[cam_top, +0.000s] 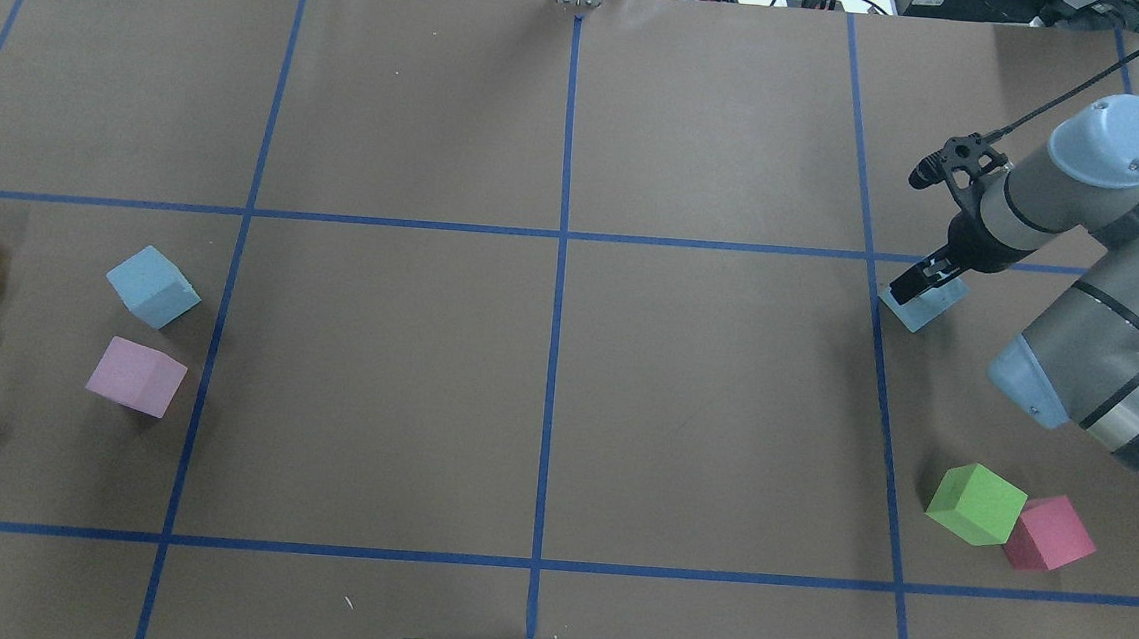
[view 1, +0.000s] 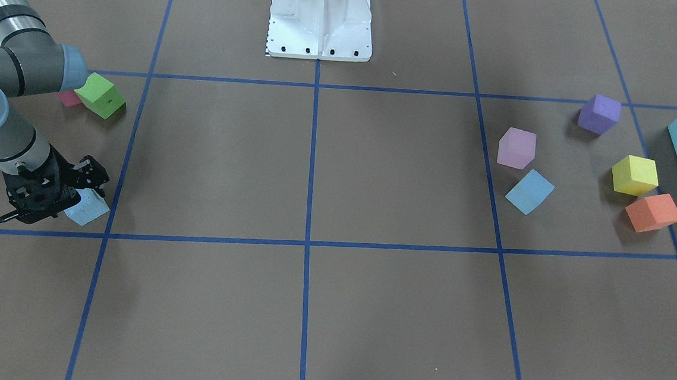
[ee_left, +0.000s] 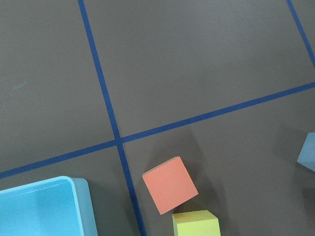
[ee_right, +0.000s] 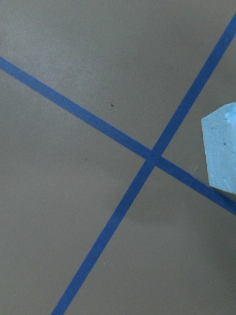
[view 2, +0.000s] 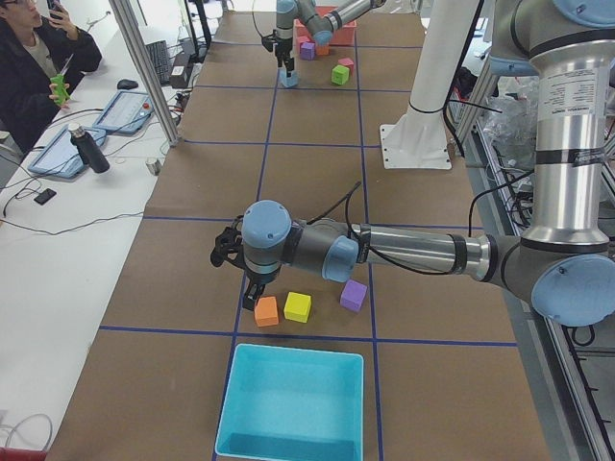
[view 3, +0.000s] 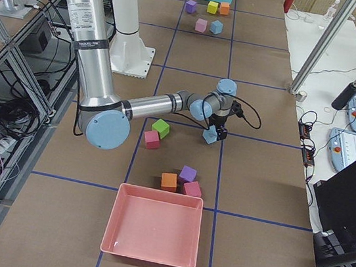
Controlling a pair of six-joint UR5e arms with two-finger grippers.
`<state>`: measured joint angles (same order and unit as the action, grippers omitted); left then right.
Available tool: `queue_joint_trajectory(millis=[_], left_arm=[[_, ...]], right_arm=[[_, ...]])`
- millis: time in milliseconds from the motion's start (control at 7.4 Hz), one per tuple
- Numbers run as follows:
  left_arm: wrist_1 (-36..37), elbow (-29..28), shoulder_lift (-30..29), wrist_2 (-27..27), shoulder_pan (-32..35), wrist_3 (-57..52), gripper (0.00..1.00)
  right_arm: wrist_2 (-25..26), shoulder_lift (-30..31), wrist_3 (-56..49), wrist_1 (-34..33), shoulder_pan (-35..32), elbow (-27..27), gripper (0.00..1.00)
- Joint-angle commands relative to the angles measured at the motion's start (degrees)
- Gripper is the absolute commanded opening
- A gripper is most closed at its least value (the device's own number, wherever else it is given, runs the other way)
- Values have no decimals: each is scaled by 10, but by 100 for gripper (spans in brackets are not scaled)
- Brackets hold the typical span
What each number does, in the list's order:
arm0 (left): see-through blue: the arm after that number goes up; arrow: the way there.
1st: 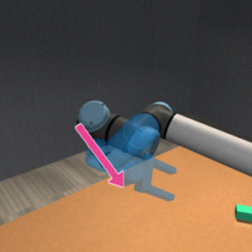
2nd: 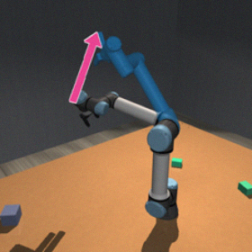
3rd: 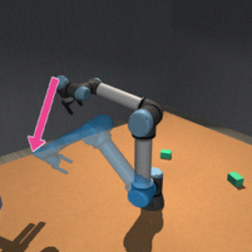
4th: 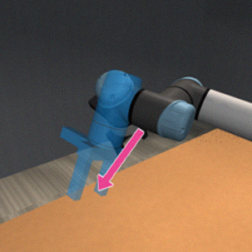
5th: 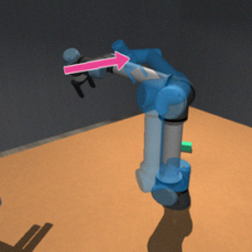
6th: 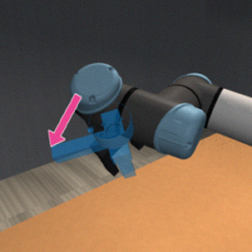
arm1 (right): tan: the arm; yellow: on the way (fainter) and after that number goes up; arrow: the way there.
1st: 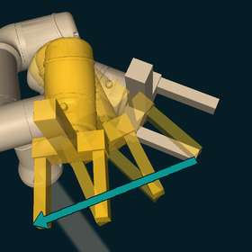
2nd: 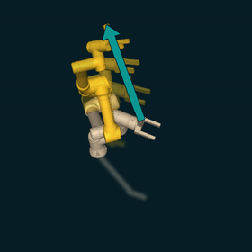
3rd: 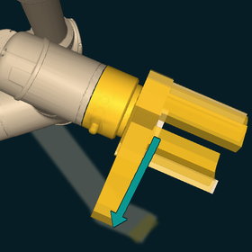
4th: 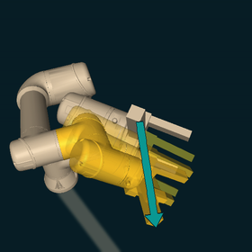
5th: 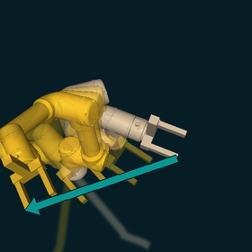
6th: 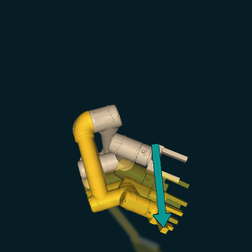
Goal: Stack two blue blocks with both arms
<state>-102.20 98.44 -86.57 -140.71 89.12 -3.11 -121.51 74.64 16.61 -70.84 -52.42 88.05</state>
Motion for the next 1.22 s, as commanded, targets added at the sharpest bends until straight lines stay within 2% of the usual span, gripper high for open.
queue_joint_trajectory(millis=[0,135,270,405,541,676,811,1081], left_arm=[[0,1,0,0,0,0,98],[0,0,0,0,0,0,98],[0,0,0,0,0,0,98],[-7,-1,1,0,0,1,98],[-7,-2,2,0,0,1,98],[-7,-1,4,0,0,1,98],[-7,-1,4,0,0,1,98],[-7,-2,4,0,0,1,98]], right_arm=[[-2,7,-4,0,4,-6,43],[-3,9,-5,0,4,-2,11],[-3,5,-5,1,4,3,0],[1,-2,5,-3,6,24,0],[6,-24,71,-19,5,40,0],[19,-46,189,-28,17,50,0],[17,-92,236,-69,21,50,0],[17,-191,358,-201,62,63,0]])
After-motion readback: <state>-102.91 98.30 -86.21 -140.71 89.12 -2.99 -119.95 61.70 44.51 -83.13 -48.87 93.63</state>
